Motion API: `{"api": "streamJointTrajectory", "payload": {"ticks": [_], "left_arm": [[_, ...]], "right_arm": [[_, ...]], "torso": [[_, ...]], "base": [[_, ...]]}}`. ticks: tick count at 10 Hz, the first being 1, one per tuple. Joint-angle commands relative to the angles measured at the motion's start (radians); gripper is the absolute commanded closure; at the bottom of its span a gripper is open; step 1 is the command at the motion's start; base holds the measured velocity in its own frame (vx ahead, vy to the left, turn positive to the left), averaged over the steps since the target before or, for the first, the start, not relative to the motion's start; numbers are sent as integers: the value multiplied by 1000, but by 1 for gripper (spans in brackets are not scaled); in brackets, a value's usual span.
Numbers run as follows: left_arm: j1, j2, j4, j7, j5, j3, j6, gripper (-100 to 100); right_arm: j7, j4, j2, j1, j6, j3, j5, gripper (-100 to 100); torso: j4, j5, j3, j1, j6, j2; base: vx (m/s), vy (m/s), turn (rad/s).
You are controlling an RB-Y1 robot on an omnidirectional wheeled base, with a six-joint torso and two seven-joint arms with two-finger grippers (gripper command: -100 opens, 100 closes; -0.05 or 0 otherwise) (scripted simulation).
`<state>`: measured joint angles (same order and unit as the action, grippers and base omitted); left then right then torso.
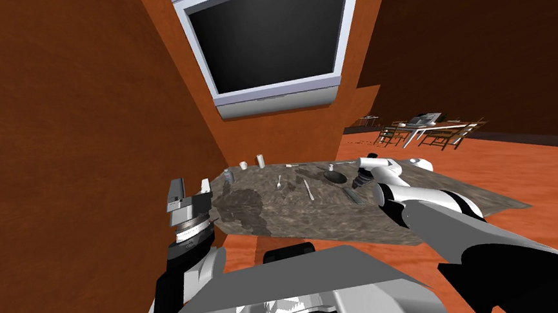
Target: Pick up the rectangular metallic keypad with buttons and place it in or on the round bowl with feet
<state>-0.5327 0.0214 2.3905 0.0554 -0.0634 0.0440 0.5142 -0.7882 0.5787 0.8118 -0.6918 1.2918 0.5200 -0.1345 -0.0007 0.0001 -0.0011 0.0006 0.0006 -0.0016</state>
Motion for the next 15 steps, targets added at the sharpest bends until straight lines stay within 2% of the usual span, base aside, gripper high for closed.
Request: {"api": "streamJointTrajectory", "payload": {"ticks": [1, 2, 3, 4, 6, 8, 10, 11, 12, 13, 15], "left_arm": [[0, 0, 0, 0, 0, 0, 0, 0], [0, 0, 0, 0, 0, 0, 0, 0], [0, 0, 0, 0, 0, 0, 0, 0], [0, 0, 0, 0, 0, 0, 0, 0], [0, 0, 0, 0, 0, 0, 0, 0], [0, 0, 0, 0, 0, 0, 0, 0], [0, 0, 0, 0, 0, 0, 0, 0], [0, 0, 0, 0, 0, 0, 0, 0], [0, 0, 0, 0, 0, 0, 0, 0], [0, 0, 0, 0, 0, 0, 0, 0], [0, 0, 0, 0, 0, 0, 0, 0]], "right_arm": [[-27, -37, 3, -18, 50, 12, -2, -100], [-27, -37, 3, -18, 56, 12, -2, -100], [-44, -78, 8, -35, 89, 21, -4, -100], [-44, -78, 8, -35, 89, 21, -4, -100], [-73, -151, 16, -57, 139, 35, -7, -100], [-73, -151, 16, -57, 139, 35, -7, -100], [-93, -208, 20, -68, 173, 44, -9, -100], [-93, -189, 20, -68, 173, 44, -9, -100], [-93, -208, 20, -68, 173, 44, -9, -100], [-104, -243, 22, -70, 191, 48, -10, -100], [-106, -243, 23, -70, 195, 49, -10, -100]], "torso": [[0, 0, 0, 0, 0, 0], [0, 0, 0, 0, 0, 0], [0, 0, 0, 0, 0, 0], [0, 0, 0, 0, 0, 0], [0, 0, 0, -1, 0, 0], [0, 0, 0, -1, 0, 0], [0, 0, 1, -1, 0, 1], [0, 0, 0, -1, 0, 1], [0, 0, 0, -1, 0, 1], [0, 0, 1, -1, 0, 1], [0, -1, 1, -2, 0, 1]], "base": [[30, 11, 6], [23, 7, 4], [24, 12, 9], [21, 8, 4], [34, 1, 12], [19, -3, 0], [20, -2, 10], [22, -4, 2], [9, -4, 0], [12, -11, 5], [15, -14, 3]]}}
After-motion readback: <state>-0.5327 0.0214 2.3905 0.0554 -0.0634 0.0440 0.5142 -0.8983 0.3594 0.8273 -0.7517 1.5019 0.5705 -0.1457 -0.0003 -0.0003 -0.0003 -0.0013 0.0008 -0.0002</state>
